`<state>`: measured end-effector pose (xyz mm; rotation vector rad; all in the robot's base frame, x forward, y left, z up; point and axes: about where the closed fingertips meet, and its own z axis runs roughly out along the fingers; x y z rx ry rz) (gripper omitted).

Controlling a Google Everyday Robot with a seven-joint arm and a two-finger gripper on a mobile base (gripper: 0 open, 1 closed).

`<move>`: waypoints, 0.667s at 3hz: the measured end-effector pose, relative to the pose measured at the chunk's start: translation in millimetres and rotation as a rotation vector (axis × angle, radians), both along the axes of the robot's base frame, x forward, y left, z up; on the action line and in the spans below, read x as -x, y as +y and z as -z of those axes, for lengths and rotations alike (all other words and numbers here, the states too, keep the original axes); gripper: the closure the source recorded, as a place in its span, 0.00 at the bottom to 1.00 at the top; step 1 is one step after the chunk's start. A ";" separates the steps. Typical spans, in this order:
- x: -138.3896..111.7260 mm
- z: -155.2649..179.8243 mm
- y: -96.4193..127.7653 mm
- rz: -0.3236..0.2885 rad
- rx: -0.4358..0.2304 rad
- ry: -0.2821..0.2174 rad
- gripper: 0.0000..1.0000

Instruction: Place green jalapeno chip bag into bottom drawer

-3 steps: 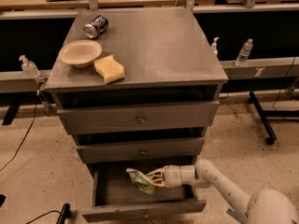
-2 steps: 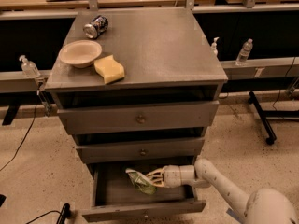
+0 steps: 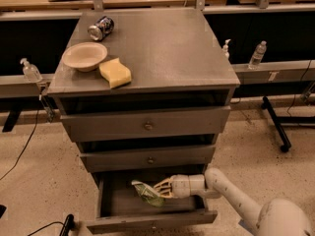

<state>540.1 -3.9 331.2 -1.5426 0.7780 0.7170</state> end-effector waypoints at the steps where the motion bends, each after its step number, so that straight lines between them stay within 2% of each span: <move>1: 1.0 0.3 2.6 -0.004 -0.002 0.002 0.17; 2: 2.3 0.7 6.1 -0.010 -0.005 0.004 0.00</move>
Offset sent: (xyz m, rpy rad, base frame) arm -0.0010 0.0027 -0.0003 0.0021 0.0016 0.0043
